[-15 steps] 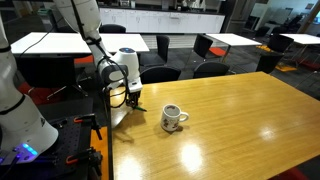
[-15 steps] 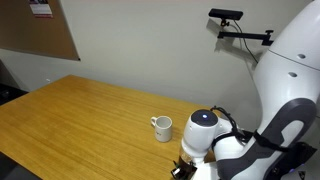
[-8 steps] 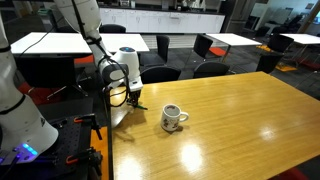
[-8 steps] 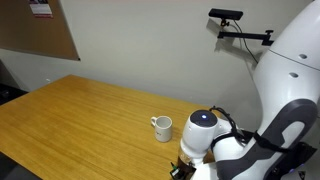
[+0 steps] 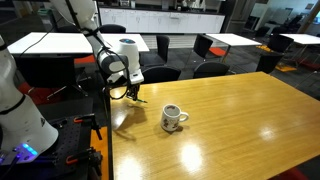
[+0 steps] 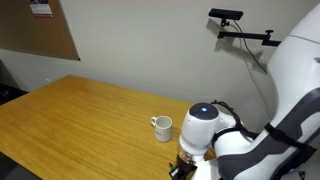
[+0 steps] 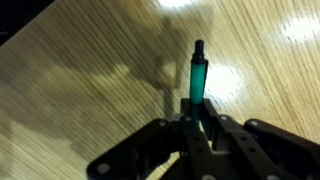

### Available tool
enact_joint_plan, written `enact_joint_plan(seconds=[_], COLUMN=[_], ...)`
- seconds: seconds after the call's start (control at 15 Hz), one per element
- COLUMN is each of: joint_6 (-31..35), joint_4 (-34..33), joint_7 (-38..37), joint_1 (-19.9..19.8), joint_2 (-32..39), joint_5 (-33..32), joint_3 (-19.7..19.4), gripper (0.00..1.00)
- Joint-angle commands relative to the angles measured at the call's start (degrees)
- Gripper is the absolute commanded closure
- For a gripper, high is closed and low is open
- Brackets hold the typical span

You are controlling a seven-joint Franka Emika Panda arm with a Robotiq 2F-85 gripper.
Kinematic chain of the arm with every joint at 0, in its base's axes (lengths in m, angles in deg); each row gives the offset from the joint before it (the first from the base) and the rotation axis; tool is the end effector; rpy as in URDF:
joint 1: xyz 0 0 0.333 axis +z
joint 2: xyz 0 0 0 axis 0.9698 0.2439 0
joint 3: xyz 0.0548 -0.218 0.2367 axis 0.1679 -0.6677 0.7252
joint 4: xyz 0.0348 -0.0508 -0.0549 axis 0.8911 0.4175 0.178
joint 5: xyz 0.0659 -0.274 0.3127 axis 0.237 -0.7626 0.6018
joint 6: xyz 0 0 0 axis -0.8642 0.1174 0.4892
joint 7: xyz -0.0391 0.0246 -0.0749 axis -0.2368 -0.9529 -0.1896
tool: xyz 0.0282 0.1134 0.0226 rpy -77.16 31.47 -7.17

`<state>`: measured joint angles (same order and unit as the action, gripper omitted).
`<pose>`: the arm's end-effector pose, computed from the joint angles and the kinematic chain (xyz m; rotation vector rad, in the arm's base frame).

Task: Pick up the pen from the table and put it in the white cup.

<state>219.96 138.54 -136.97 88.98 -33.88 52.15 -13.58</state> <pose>0.4525 0.1161 0.1800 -2.9231 0.9540 -0.1228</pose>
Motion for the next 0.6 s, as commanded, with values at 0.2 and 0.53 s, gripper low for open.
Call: enact_joint_plan(seconds=[0.2,0.53], joint_6=[-12.8,-21.3], joint_4=[-1.3,-5.2], joint_7=[-4.6,-11.5], joint_1=[-2.1,-5.1], joint_2=[-9.7,-12.4], joint_5=[-12.2,-22.8], joint_3=[-1.5,1.3], gripper=[0.97,0.97])
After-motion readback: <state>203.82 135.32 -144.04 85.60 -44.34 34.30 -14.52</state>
